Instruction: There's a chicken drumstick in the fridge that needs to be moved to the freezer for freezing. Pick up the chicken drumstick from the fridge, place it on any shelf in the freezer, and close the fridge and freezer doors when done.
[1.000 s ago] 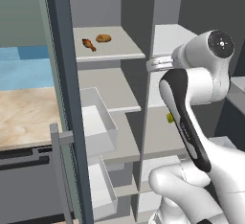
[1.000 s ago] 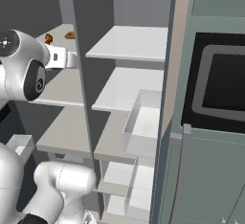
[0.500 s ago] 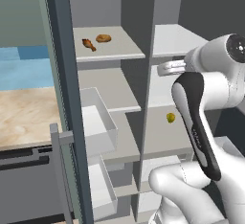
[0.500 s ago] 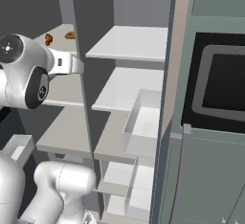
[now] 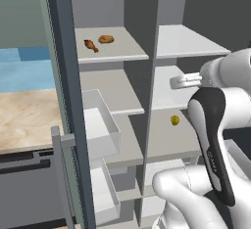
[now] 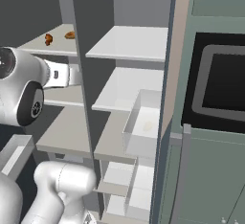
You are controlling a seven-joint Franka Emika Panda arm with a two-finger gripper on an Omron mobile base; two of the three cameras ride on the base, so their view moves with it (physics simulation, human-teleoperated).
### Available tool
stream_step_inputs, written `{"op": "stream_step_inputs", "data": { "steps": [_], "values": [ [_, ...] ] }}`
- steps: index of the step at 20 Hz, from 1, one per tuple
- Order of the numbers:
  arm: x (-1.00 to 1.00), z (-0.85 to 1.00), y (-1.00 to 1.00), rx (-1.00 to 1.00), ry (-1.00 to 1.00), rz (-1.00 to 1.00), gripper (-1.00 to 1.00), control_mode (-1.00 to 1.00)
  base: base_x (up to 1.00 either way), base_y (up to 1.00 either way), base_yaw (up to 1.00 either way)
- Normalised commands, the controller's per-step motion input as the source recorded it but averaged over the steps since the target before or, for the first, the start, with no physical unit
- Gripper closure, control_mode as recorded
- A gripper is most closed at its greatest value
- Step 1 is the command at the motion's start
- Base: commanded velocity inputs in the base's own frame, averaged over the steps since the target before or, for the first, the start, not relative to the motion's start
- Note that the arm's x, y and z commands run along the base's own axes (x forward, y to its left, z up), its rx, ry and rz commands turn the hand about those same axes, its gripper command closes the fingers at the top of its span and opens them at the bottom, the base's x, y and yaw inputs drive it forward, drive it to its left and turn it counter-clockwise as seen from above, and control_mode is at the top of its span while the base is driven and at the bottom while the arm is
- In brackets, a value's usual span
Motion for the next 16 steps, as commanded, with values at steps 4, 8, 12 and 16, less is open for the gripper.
{"op": "stream_step_inputs", "data": {
  "steps": [4, 8, 12, 16],
  "values": [
    [-0.36, -0.03, -0.08, 0.0, 0.0, 0.0, -1.0, -1.0, 0.0, 0.0, 0.0],
    [-0.2, 0.0, 0.0, 0.0, 0.0, 0.0, -1.0, -1.0, 0.0, 0.0, 0.0],
    [-0.22, 0.0, 0.0, 0.0, 0.0, 0.0, -1.0, -1.0, 0.0, 0.0, 0.0],
    [-0.08, 0.0, 0.0, 0.0, 0.0, 0.0, -1.0, 1.0, -0.29, 0.0, 0.0]
  ]
}}
